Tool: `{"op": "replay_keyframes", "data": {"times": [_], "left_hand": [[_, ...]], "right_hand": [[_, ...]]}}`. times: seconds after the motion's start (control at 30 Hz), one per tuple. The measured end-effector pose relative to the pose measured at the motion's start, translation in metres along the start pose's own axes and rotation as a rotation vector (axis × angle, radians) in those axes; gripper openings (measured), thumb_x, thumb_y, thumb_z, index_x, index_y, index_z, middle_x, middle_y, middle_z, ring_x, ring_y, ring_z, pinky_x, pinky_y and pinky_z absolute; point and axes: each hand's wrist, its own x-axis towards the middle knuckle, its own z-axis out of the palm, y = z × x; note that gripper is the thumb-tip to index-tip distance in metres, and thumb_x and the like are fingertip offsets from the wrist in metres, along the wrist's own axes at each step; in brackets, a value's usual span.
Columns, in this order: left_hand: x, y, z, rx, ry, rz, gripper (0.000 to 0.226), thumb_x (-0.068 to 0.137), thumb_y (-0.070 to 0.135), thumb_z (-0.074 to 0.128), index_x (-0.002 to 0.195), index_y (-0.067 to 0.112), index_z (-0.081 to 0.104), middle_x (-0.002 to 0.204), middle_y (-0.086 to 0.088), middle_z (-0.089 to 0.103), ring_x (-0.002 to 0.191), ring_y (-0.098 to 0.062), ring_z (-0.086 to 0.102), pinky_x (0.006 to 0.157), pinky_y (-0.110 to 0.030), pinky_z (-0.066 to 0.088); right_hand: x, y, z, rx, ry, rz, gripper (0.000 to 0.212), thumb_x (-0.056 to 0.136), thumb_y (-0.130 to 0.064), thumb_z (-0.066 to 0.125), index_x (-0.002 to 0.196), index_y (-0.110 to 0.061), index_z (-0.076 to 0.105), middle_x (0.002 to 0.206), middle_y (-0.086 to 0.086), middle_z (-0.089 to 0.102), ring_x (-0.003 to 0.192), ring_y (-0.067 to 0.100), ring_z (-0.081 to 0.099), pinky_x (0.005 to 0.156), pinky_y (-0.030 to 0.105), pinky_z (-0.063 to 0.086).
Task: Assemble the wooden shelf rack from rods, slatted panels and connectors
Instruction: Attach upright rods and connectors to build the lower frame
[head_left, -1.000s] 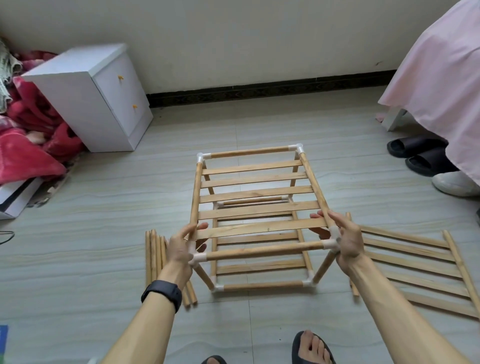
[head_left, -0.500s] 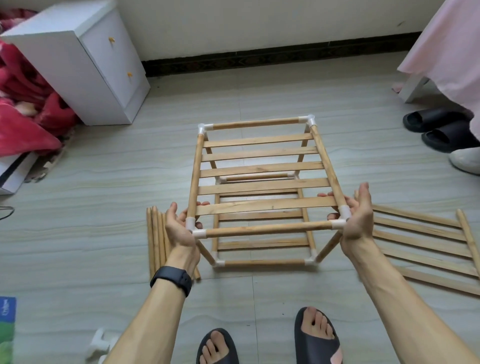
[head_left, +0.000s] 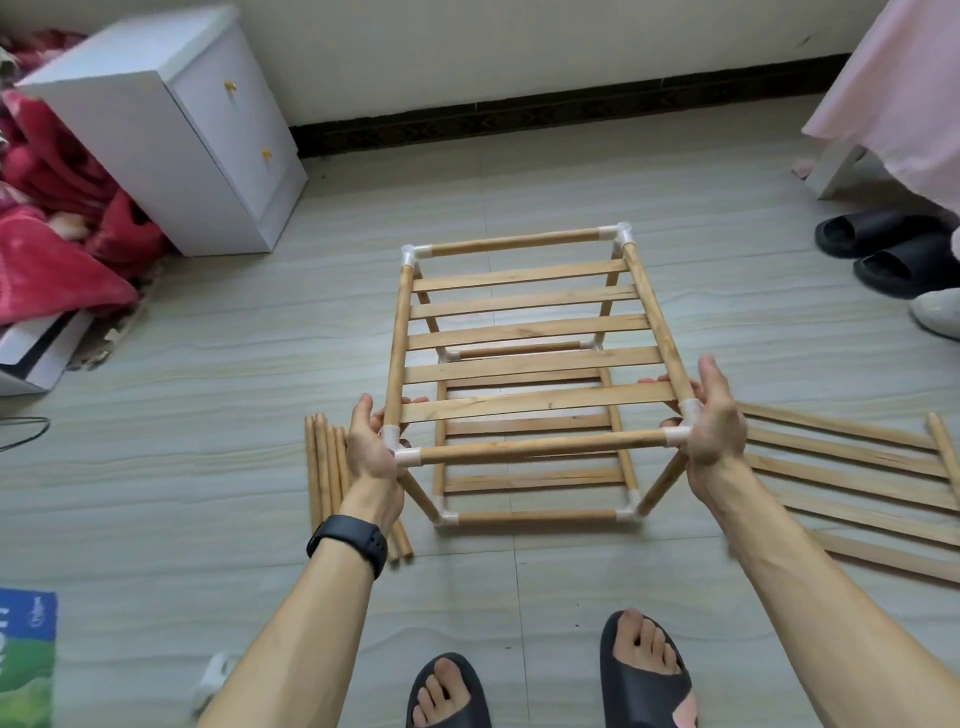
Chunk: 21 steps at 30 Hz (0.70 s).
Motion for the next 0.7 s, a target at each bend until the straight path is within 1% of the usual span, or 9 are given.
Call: {"op": "replay_keyframes", "data": {"times": [0.1,0.2,0.3,0.37,0.43,0.47,0.57,0.63,0.7], "left_hand": [[0.000,0.010,-0.006,0.353,-0.016,0.032,0.039,0.100,0.052,0.050,0.106,0.018,0.068,0.091,0.006,0.064,0.064,-0.013,0.062,0.050,-0.026,0.041],[-0.001,0.023,-0.005,0.648,-0.070,0.055,0.032,0.095,0.055,0.058,0.104,0.024,0.060,0.103,0.007,0.066,0.075,-0.017,0.075,0.058,-0.032,0.053],[-0.008,0.029,0.004,1.007,0.001,0.127,0.041,0.095,0.057,0.051,0.104,0.018,0.062,0.096,0.001,0.071,0.081,-0.023,0.072,0.077,-0.042,0.059],[-0.014,0.024,0.009,1.206,0.099,0.206,0.045,0.096,0.055,0.043,0.102,0.016,0.064,0.091,-0.002,0.072,0.082,-0.025,0.067,0.077,-0.040,0.057],[-0.020,0.020,0.011,1.266,0.175,0.244,0.038,0.096,0.049,0.040,0.107,0.017,0.056,0.088,-0.004,0.066,0.080,-0.027,0.062,0.071,-0.036,0.052],[-0.021,0.019,0.011,1.276,0.181,0.248,0.032,0.096,0.046,0.039,0.109,0.019,0.051,0.088,-0.004,0.064,0.080,-0.028,0.061,0.070,-0.036,0.051],[-0.019,0.016,0.008,1.241,0.146,0.252,0.027,0.095,0.043,0.040,0.111,0.022,0.046,0.092,-0.007,0.066,0.084,-0.031,0.065,0.077,-0.042,0.057],[-0.020,0.013,0.006,1.203,0.138,0.258,0.027,0.095,0.044,0.039,0.111,0.024,0.045,0.093,-0.008,0.067,0.084,-0.031,0.068,0.078,-0.046,0.059],[-0.019,0.013,0.007,1.245,0.142,0.274,0.026,0.095,0.043,0.036,0.112,0.023,0.041,0.093,-0.007,0.067,0.081,-0.029,0.068,0.077,-0.046,0.059]], "right_hand": [[0.000,-0.007,-0.006,-0.311,-0.003,-0.100,0.034,0.097,-0.052,0.052,0.091,-0.026,0.073,0.089,-0.004,0.065,0.085,0.025,0.065,0.068,0.039,0.048],[0.007,-0.018,-0.011,-0.675,-0.065,-0.175,0.036,0.102,-0.045,0.045,0.099,-0.018,0.069,0.082,-0.001,0.067,0.076,0.020,0.070,0.065,0.037,0.051],[0.005,-0.028,-0.003,-1.031,-0.097,-0.184,0.040,0.103,-0.044,0.037,0.108,-0.011,0.059,0.096,0.005,0.066,0.088,0.026,0.062,0.077,0.040,0.046],[0.001,-0.026,0.003,-1.219,-0.070,-0.227,0.049,0.105,-0.049,0.028,0.118,-0.011,0.056,0.104,0.010,0.063,0.100,0.032,0.055,0.087,0.045,0.043],[-0.001,-0.020,0.004,-1.286,-0.021,-0.245,0.056,0.106,-0.049,0.020,0.119,-0.009,0.057,0.110,0.016,0.067,0.116,0.039,0.057,0.093,0.047,0.045],[0.000,-0.018,0.003,-1.310,-0.005,-0.243,0.056,0.105,-0.048,0.018,0.115,-0.009,0.057,0.108,0.017,0.068,0.118,0.040,0.058,0.092,0.047,0.046],[0.002,-0.013,-0.002,-1.338,-0.025,-0.227,0.044,0.100,-0.040,0.022,0.099,-0.013,0.056,0.094,0.014,0.067,0.102,0.039,0.063,0.084,0.046,0.050],[0.001,-0.009,-0.005,-1.310,0.005,-0.233,0.041,0.094,-0.044,0.024,0.092,-0.016,0.054,0.088,0.013,0.067,0.088,0.036,0.064,0.078,0.045,0.051],[0.002,-0.011,-0.003,-1.301,0.037,-0.230,0.042,0.090,-0.048,0.023,0.089,-0.019,0.054,0.082,0.010,0.065,0.084,0.035,0.063,0.078,0.045,0.053]]}}
